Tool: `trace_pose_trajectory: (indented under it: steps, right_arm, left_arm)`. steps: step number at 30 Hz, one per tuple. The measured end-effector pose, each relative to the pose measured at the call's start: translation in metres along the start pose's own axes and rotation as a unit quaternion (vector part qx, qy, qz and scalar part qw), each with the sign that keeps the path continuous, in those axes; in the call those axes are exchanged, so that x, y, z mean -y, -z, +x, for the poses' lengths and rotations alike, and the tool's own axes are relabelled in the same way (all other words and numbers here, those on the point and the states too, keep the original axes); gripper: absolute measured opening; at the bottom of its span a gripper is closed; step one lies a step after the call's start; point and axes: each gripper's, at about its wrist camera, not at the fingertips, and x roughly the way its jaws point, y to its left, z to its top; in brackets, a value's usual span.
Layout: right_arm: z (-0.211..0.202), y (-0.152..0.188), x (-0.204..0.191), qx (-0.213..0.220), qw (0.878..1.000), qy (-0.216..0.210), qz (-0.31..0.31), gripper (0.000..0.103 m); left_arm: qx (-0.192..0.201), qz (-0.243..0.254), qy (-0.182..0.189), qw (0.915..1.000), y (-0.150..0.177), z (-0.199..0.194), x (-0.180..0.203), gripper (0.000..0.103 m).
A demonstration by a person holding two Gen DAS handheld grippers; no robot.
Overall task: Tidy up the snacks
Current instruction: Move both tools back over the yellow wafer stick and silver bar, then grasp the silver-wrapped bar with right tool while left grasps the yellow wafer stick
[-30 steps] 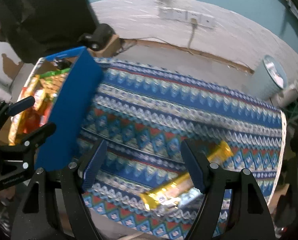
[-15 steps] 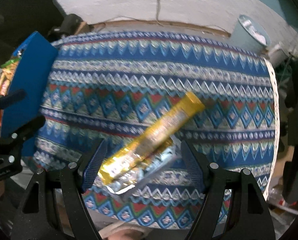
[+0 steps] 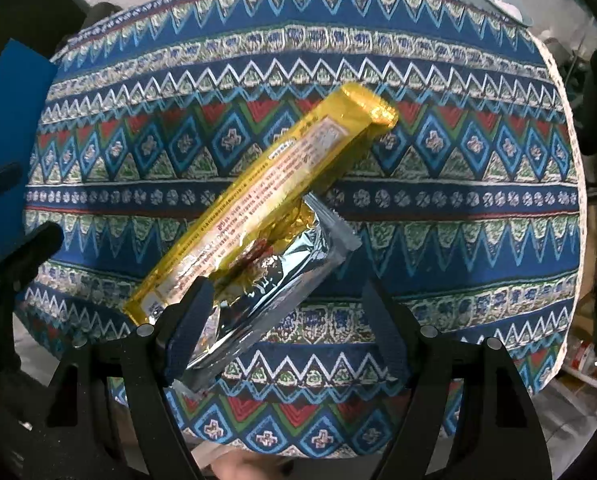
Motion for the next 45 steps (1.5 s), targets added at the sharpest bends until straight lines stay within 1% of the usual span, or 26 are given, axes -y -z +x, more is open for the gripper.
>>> trace_pose_trajectory:
  steps: [5,8,10,12,14,15,16,18,19,20,21,22,24,25,26,29,32,38,42,45]
  right_arm:
    - [0.010,-0.006,-0.001,0.004,0.999,-0.028,0.026,0.077]
    - [0.017,-0.014,0.002,0.004,0.998,-0.053,0.044,0.077]
    - [0.022,-0.019,-0.002,0.004,0.997,-0.060,0.050,0.077]
    - [0.026,-0.020,-0.005,0.002,0.997,-0.059,0.045,0.077]
    - [0.034,-0.018,-0.010,-0.011,0.999,-0.038,0.027,0.077]
    - [0.034,-0.016,-0.013,-0.007,0.999,-0.033,0.015,0.077]
    - [0.034,-0.014,-0.016,-0.007,1.000,-0.018,-0.005,0.074]
    - [0.034,-0.014,-0.020,-0.003,1.000,-0.008,-0.025,0.065]
    - [0.033,-0.014,-0.019,-0.001,0.999,0.002,-0.036,0.056]
    - [0.033,-0.014,-0.018,-0.001,0.999,0.008,-0.044,0.051]
    - [0.032,-0.013,-0.015,0.000,0.999,0.014,-0.049,0.050]
    - [0.032,-0.013,-0.013,0.000,0.998,0.019,-0.053,0.046]
    - [0.030,-0.011,0.002,0.001,0.998,0.028,-0.055,0.042]
    - [0.030,-0.011,0.010,0.002,0.998,0.029,-0.053,0.037]
    - [0.029,-0.013,0.018,0.003,0.998,0.031,-0.050,0.034]
    - [0.027,-0.016,0.039,0.008,0.998,0.043,-0.050,0.028]
    - [0.024,-0.018,0.058,0.017,0.997,0.057,-0.050,0.028]
    - [0.015,-0.027,0.095,0.033,0.998,0.037,-0.041,0.028]
    - [0.013,-0.034,0.124,0.035,0.998,0.034,-0.030,0.029]
    - [0.013,-0.034,0.134,0.040,0.998,0.029,-0.024,0.029]
  left_arm:
    - [-0.011,0.001,-0.003,0.9999,-0.001,0.008,0.001,0.077]
    - [-0.016,-0.002,-0.002,0.9999,-0.001,0.011,-0.001,0.077]
    - [-0.020,-0.003,-0.002,0.9998,-0.001,0.013,-0.001,0.077]
    - [-0.023,-0.002,-0.003,0.9997,-0.002,0.015,-0.001,0.077]
    - [-0.027,0.001,-0.005,0.9996,-0.003,0.017,0.000,0.077]
    - [-0.028,0.002,-0.005,0.9996,-0.003,0.019,0.001,0.077]
    - [-0.030,0.002,-0.005,0.9995,-0.004,0.020,0.001,0.077]
    - [-0.032,0.003,-0.004,0.9995,-0.006,0.022,0.003,0.077]
    - [-0.033,0.005,-0.004,0.9994,-0.007,0.024,0.004,0.077]
    - [-0.034,0.006,-0.004,0.9994,-0.009,0.025,0.006,0.077]
    - [-0.035,0.007,-0.004,0.9994,-0.011,0.027,0.008,0.077]
    - [-0.035,0.009,-0.003,0.9993,-0.013,0.029,0.010,0.077]
    - [-0.037,0.012,0.000,0.9992,-0.018,0.034,0.014,0.077]
    - [-0.039,0.014,0.004,0.9991,-0.020,0.037,0.017,0.077]
    - [-0.040,0.016,0.006,0.9991,-0.023,0.039,0.020,0.077]
    - [-0.044,0.020,0.016,0.9987,-0.030,0.048,0.030,0.077]
    - [-0.046,0.022,0.027,0.9983,-0.038,0.055,0.039,0.077]
    - [-0.045,0.014,0.053,0.9974,-0.055,0.071,0.054,0.079]
    - [-0.047,0.016,0.058,0.9971,-0.062,0.083,0.067,0.079]
    - [-0.047,0.024,0.056,0.9970,-0.065,0.090,0.076,0.079]
